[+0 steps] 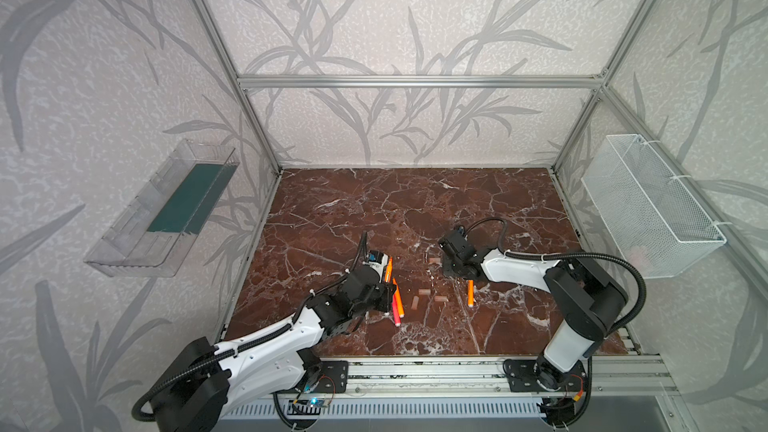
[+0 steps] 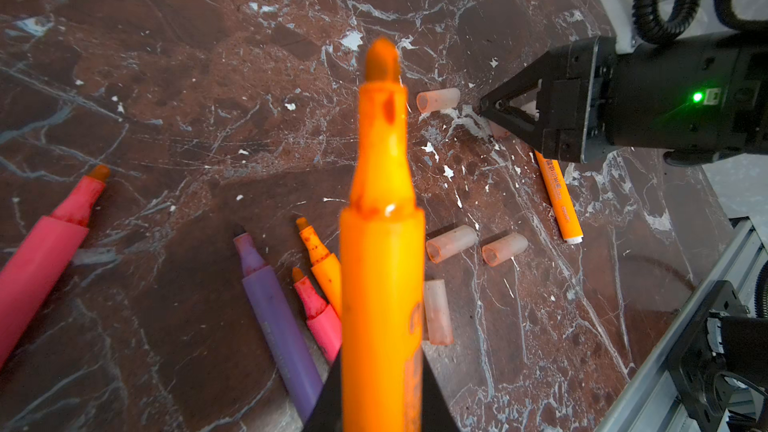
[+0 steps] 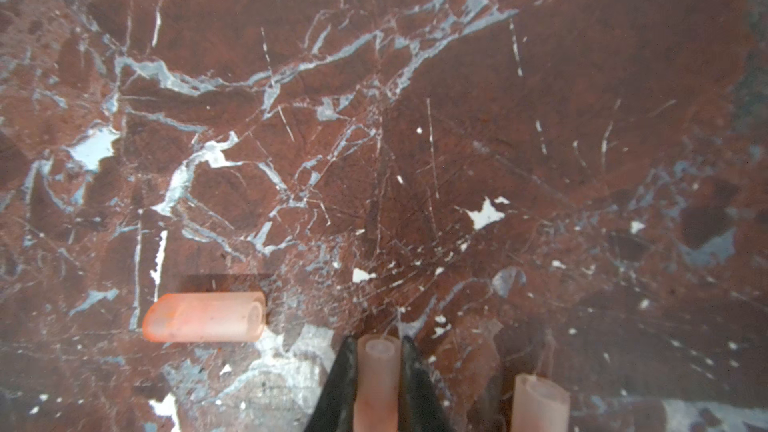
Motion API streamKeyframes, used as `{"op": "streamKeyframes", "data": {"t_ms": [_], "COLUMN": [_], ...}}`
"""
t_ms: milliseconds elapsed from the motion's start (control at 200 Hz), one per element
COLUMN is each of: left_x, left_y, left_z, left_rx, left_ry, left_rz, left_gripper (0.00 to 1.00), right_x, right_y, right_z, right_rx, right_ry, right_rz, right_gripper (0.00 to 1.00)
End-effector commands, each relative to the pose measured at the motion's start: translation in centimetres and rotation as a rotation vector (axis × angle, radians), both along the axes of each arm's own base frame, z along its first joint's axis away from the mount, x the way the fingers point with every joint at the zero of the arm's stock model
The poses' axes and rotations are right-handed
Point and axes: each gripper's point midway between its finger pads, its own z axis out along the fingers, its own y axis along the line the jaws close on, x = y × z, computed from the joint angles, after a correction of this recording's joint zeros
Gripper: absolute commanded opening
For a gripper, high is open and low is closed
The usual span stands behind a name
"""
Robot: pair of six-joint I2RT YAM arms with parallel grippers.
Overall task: Insert the pens into the pen caps
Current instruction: 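Lift the cap with the right gripper while the left gripper brings the highlighter toward it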
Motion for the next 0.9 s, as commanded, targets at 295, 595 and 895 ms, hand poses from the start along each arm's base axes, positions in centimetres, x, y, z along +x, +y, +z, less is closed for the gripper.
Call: {"op": "streamKeyframes", "data": {"t_ms": [295, 595, 895], "left_x": [0.2, -0.5, -0.6], "left_y": [-4.3, -11.2, -15.2], "left_z": [3.2, 3.8, 3.1], "left_rx": [-0.072, -0.063, -0.079], "left_ry": [-0.035, -0.040, -0.032], "left_rz": [-0.088, -0.221, -0.289], "left_gripper": [0.00, 0.00, 0.00], "right_x": [-0.2, -1.2, -3.3], "right_y": [0.1, -0.7, -0.9], "right_z": [5.4, 12.7, 19.4], "right_rx": [0.134, 0.319, 0.606], "right_ry": [-0.106, -0.296, -0.489], "right_rz": [-0.020, -0.031, -0.001], "right_gripper": [0.10, 0.08, 0.08]}}
